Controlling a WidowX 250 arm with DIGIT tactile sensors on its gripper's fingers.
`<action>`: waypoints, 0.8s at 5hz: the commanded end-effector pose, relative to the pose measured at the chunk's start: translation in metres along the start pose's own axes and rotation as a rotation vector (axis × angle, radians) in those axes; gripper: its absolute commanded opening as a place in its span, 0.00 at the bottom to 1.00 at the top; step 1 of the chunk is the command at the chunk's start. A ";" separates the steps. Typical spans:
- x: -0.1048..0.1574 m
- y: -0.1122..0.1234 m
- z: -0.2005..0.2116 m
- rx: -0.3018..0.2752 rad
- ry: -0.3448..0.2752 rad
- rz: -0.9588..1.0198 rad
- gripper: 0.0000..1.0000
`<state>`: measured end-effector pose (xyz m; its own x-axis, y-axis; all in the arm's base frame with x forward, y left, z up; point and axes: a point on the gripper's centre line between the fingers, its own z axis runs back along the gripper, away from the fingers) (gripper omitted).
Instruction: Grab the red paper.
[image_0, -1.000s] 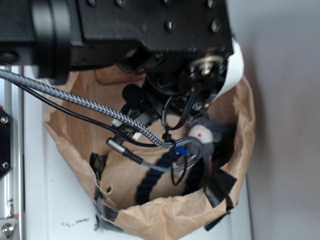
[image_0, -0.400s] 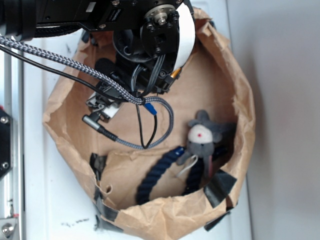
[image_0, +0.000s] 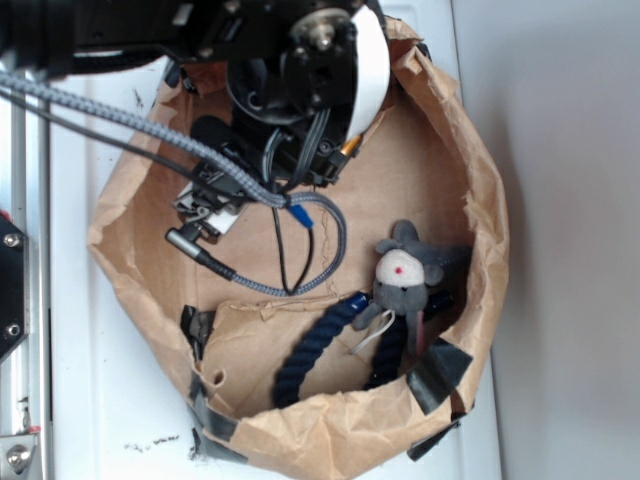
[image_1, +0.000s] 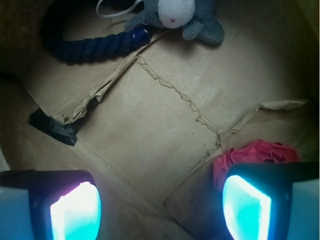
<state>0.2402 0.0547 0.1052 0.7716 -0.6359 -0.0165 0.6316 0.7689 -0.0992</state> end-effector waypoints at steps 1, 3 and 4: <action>-0.003 0.036 0.005 0.103 -0.034 -0.061 1.00; -0.003 0.057 0.010 0.136 -0.036 -0.065 1.00; 0.004 0.067 0.009 0.157 -0.026 -0.062 1.00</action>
<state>0.2772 0.1025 0.0926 0.7280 -0.6854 -0.0162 0.6853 0.7282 -0.0072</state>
